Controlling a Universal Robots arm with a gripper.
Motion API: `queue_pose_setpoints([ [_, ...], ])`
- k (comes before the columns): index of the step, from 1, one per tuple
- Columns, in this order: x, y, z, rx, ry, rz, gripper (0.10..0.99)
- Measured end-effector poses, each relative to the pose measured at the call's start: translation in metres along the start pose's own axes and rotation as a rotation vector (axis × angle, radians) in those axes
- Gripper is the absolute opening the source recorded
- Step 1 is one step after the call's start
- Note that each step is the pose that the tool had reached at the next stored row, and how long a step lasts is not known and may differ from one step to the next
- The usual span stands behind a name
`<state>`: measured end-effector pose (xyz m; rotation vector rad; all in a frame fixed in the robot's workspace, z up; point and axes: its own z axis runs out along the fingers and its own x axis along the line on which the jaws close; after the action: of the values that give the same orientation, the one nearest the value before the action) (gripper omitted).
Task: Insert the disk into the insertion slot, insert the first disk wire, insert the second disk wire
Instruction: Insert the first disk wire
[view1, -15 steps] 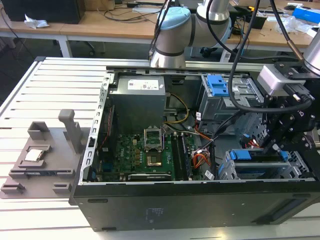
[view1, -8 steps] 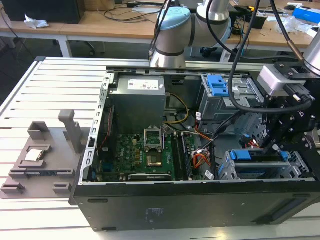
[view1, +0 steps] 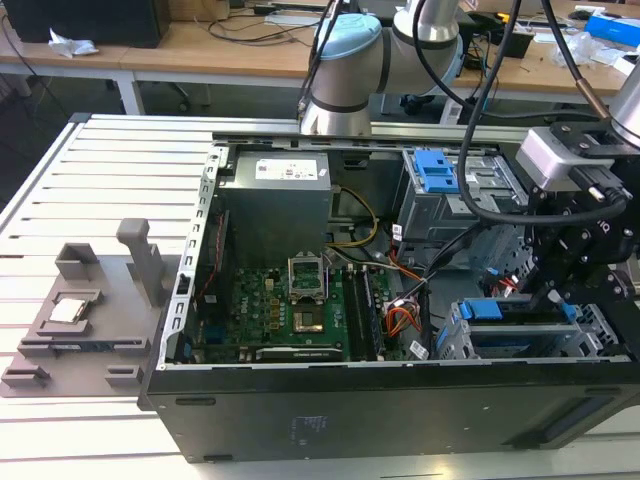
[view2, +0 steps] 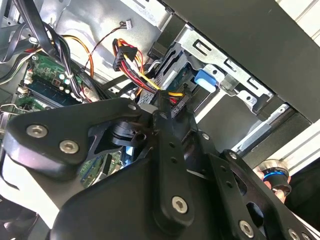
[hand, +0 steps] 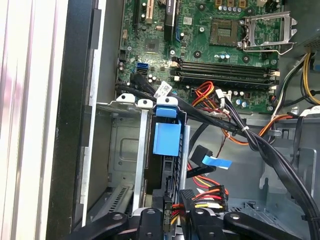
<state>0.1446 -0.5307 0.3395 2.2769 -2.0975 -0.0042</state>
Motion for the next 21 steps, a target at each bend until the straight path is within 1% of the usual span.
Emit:
queue_pose_setpoints([
  [2,0.0001,0.0,-0.0001,0.0,0.0002,0.0,0.259],
  [3,0.0002,0.0,-0.0002,0.0,0.0004,0.0,0.196],
  [4,0.0003,0.0,-0.0001,0.0,0.0002,0.0,0.176],
  [11,0.0007,0.0001,-0.0001,0.0,-0.0001,0.0,0.176],
  [14,0.0009,0.0003,-0.0058,0.0,0.0,0.0,0.176],
  [17,0.0008,0.0028,-0.0059,0.001,-0.0091,0.004,0.176],
  [18,0.0008,0.003,-0.0055,0.001,-0.0146,0.014,0.176],
  [19,0.0008,0.0031,-0.005,0.001,-0.025,0.028,0.176],
  [21,0.002,0.0032,-0.0045,0.002,-0.0396,0.033,0.176],
])
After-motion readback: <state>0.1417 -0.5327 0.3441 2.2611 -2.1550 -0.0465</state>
